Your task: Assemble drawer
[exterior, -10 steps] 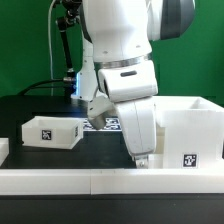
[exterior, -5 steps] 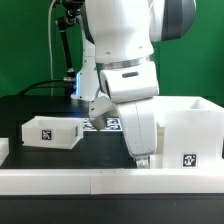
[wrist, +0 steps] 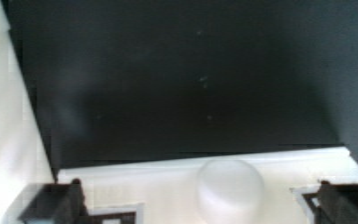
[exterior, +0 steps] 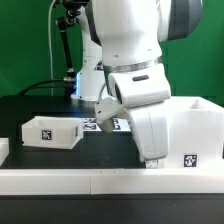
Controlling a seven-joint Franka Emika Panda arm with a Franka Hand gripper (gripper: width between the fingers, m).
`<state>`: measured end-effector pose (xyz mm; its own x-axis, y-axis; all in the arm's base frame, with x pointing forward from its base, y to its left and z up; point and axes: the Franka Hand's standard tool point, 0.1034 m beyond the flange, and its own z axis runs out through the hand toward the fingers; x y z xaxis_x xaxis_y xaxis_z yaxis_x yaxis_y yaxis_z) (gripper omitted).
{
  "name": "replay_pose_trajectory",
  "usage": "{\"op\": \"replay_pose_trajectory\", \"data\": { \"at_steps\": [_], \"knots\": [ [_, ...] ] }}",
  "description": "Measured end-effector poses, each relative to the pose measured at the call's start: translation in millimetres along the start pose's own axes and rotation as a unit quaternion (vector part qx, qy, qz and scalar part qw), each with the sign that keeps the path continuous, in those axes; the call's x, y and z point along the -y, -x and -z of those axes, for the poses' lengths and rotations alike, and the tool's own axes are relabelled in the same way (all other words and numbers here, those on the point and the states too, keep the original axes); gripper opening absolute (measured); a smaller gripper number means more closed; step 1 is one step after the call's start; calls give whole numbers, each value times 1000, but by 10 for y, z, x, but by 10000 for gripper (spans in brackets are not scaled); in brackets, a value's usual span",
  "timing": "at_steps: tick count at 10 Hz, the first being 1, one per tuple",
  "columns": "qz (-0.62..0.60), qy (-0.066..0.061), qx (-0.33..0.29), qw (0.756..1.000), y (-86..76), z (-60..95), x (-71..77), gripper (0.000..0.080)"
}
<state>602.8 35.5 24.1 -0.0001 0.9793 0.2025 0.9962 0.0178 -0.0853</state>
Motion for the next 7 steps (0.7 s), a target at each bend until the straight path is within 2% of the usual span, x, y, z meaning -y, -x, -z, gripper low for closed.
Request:
{"op": "replay_pose_trajectory", "data": {
  "at_steps": [2,4,5,6,7],
  "knots": [
    [0,1,4,1000,49,-11,8,649],
    [-6,-14,9,1000,393,55,39,649],
    [-20,-7,12,1000,555,133,33,649],
    [-40,10,20,999,743,246,71,649],
    [-54,25,25,998,836,310,162,649]
  ]
}}
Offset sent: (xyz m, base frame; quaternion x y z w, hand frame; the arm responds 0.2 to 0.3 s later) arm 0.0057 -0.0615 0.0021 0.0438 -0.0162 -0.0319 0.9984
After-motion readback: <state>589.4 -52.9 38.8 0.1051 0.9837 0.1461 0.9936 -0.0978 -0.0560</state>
